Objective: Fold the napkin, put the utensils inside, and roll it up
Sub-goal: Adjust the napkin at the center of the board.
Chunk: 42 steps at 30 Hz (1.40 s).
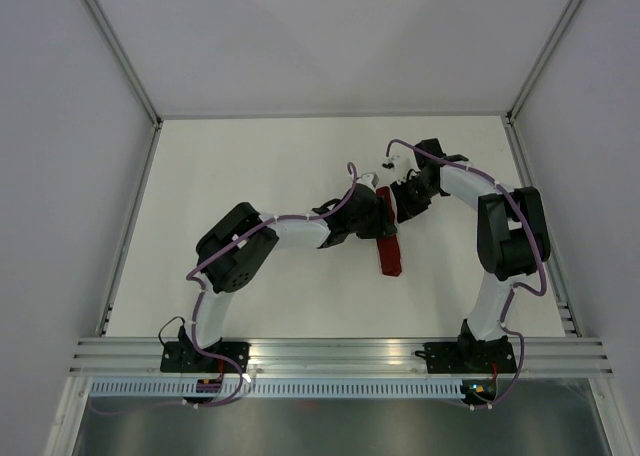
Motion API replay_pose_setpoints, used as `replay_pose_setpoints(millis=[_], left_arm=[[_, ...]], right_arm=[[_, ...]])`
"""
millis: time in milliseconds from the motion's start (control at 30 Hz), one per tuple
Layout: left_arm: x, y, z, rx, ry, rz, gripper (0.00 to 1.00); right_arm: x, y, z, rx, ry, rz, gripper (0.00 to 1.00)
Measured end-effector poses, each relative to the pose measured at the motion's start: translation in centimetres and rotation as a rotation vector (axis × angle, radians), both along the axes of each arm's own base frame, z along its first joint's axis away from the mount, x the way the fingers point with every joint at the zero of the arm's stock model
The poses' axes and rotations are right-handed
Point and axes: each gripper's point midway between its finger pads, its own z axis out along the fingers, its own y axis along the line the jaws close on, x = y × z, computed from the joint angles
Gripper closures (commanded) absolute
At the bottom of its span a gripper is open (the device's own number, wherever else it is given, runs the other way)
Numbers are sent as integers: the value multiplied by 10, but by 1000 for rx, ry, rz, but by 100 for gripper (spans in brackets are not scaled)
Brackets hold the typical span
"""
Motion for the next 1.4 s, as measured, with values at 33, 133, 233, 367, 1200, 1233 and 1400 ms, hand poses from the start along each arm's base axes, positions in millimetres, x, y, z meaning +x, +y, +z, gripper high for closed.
replay_pose_setpoints(millis=[33,133,233,367,1200,1233,1400], left_arm=[[0,0,0,1,-1,-1,45],[1,0,1,4,-7,-6,44],[1,0,1,9,-14,-12,43],[1,0,2,19,-23,-23,42],[-4,-3,18,31,-72,-73,34],[-3,-2,22,28,-79,-73,34],[0,1,38,28,-111,-56,34]], right_arm=[[-1,1,0,7,6,3,91],[-5,4,0,24,21,9,92],[-9,7,-2,41,42,15,92],[-13,9,-5,51,66,20,92],[-14,10,-5,56,71,22,94],[-14,10,-5,56,71,21,94],[-14,10,-5,55,70,21,94]])
